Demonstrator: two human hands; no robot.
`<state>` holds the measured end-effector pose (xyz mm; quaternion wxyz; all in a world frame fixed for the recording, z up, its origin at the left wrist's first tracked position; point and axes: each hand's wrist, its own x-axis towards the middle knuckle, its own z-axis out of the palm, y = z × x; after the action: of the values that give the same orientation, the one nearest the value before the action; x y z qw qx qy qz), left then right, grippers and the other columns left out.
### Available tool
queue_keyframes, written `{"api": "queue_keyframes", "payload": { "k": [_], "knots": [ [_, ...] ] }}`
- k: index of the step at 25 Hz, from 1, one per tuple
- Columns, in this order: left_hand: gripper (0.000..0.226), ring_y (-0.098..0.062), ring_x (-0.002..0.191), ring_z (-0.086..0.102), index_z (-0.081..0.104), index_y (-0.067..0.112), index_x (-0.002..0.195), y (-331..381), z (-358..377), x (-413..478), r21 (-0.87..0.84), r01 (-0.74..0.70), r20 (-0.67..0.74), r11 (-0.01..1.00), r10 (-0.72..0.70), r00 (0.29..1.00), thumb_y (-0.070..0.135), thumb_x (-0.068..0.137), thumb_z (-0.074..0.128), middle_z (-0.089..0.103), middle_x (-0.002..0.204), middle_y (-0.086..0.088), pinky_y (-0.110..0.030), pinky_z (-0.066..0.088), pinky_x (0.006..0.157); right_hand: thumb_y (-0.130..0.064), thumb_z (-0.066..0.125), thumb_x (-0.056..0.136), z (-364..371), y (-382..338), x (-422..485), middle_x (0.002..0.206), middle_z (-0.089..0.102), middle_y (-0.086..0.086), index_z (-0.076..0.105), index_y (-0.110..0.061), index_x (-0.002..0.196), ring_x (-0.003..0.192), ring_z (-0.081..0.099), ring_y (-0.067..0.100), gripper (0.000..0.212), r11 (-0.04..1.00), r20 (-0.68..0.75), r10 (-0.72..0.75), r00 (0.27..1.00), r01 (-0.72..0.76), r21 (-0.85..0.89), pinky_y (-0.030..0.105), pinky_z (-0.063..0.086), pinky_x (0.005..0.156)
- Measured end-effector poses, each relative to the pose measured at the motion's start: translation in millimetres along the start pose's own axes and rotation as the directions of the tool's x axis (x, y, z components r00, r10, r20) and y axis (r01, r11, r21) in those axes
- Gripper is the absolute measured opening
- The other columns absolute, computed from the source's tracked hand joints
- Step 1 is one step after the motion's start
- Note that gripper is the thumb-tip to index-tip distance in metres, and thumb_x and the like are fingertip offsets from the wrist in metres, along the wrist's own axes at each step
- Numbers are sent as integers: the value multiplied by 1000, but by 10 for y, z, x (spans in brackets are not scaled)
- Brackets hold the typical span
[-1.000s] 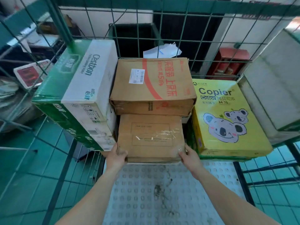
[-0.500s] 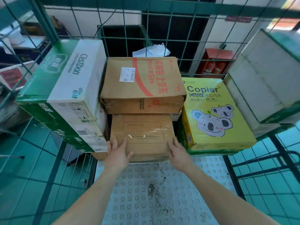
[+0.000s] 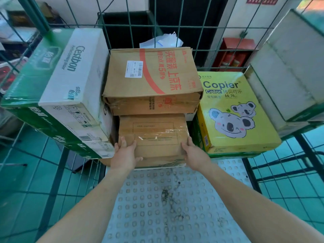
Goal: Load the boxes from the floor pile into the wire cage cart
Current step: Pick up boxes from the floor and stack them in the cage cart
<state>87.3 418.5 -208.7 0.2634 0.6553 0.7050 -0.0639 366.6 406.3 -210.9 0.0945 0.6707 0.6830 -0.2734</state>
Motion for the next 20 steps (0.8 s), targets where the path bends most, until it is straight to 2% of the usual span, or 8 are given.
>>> {"api": "queue_keyframes", "payload": {
  "k": [3, 5, 7, 9, 11, 14, 16, 20],
  "knots": [
    [79, -43, 154, 3, 31, 27, 157, 131, -150, 30, 58, 64, 61, 996, -67, 996, 50, 91, 68, -3, 168, -17, -65, 23, 119, -17, 48, 103, -198, 16, -107, 169, -1, 10, 28, -12, 157, 142, 41, 32, 58, 992, 28, -35, 999, 32, 123, 41, 42, 111],
    [71, -40, 155, -4, 43, 21, 150, 270, -206, -49, 81, 56, 30, 995, -58, 998, 55, 91, 64, 0, 168, -19, -67, 19, 119, -19, 49, 104, -256, 72, -338, 169, 7, 12, 28, -15, 157, 155, 17, 24, 57, 961, -74, -22, 997, 41, 273, 41, 36, 116],
    [62, -37, 155, -5, 45, 18, 147, 494, -166, -215, -17, -15, -56, 1000, 14, 998, 51, 96, 58, -4, 168, -17, -63, 17, 122, -21, 48, 105, -217, 174, -650, 169, 6, 10, 26, -15, 159, 156, 6, 22, 58, 917, -158, 54, 986, 13, 398, 38, 25, 121],
    [59, -33, 156, 5, 42, 19, 151, 955, -88, -527, -178, -156, -95, 972, 141, 985, 47, 100, 53, -4, 169, -11, -54, 22, 123, -25, 48, 106, -165, 383, -1082, 169, 4, 7, 22, -19, 161, 156, 9, 23, 61, 872, -171, 148, 974, -47, 488, 38, 21, 124],
    [59, -28, 155, 15, 44, 17, 151, 1496, 17, -880, -301, -288, -63, 909, 282, 957, 49, 101, 50, 3, 169, -7, -45, 26, 121, -27, 47, 107, -121, 634, -1540, 169, 9, 5, 21, -23, 161, 155, 15, 24, 60, 812, -166, 239, 957, -103, 575, 41, 22, 124],
    [56, -22, 152, 24, 50, 16, 146, 2293, 204, -1498, -384, -460, -10, 800, 495, 869, 50, 102, 49, 25, 165, -7, -38, 27, 118, -30, 49, 106, -108, 1075, -2324, 167, 19, 1, 24, -21, 160, 152, 25, 22, 60, 724, -198, 379, 904, -157, 672, 43, 26, 123],
    [53, -21, 144, 38, 53, 18, 142, 2759, 368, -1983, -395, -550, 1, 736, 599, 800, 51, 101, 50, 41, 157, -5, -36, 31, 115, -34, 51, 105, -107, 1375, -2929, 165, 27, -1, 27, -21, 159, 150, 29, 19, 60, 660, -229, 465, 855, -162, 734, 41, 28, 122],
    [46, -7, 108, 61, 59, 15, 136, 3659, 752, -3067, -467, -654, 30, 595, 749, 662, 45, 102, 51, 62, 135, -1, -19, 44, 84, -33, 53, 104, 20, 1969, -4291, 159, 39, -3, 31, -19, 157, 143, 41, 18, 59, 567, -308, 614, 726, -135, 812, 32, 34, 113]
  ]
}}
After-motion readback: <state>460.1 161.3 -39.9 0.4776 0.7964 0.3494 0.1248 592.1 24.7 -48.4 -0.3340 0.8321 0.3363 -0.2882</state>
